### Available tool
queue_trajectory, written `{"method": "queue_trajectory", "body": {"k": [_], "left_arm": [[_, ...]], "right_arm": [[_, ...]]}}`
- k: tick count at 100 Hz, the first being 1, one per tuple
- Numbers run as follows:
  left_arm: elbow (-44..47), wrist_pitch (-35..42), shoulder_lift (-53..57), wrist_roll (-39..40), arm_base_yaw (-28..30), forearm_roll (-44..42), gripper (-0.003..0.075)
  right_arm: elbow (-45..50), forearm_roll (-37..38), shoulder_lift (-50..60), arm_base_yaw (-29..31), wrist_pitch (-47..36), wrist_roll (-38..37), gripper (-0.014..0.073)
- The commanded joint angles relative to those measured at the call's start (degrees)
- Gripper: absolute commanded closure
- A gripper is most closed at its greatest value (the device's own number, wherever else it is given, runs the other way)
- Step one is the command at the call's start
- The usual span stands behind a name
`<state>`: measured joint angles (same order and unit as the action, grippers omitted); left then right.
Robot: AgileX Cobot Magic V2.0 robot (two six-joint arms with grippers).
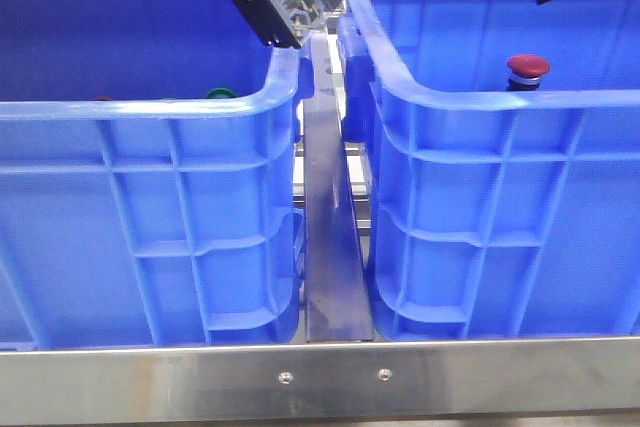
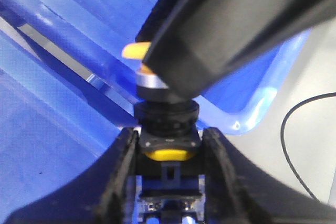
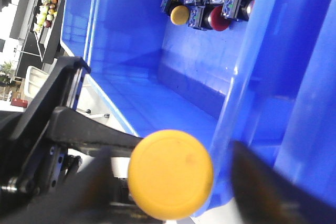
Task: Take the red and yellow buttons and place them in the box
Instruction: 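Carry the yellow button to the right gripper and hand it over, then place the yellow button beside the red one with the right gripper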
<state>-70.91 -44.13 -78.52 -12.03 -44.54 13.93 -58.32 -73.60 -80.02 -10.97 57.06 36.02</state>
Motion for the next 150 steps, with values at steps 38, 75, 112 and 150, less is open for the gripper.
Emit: {"method": "queue_trajectory", "body": {"k": [38,75,112,150], "left_arm": [[-1.8,2.7,1.6,-0.3,-0.4,1.4,0.0342],[-1.8,2.7,2.1,-0.3,-0.4,1.7,0.0321],[-1.8,2.8,2.1,-0.3,-0.4,2.6,0.0321],[-1.8,2.8,2.1,-0.3,-0.4,3.2,0.0321]], "right_arm": [[-3.4,-3.0,1.6,1.2,1.9,1.7,0.0378],[-5.6,3.1,6.8,21.2,-4.6,10.5,0.0378],[-2.4,21.6,6.9,26.7,-25.8,13.4,0.0378],[0.1,21.5,-0.2,22.5,-47.4,13.4,0.0378]]}}
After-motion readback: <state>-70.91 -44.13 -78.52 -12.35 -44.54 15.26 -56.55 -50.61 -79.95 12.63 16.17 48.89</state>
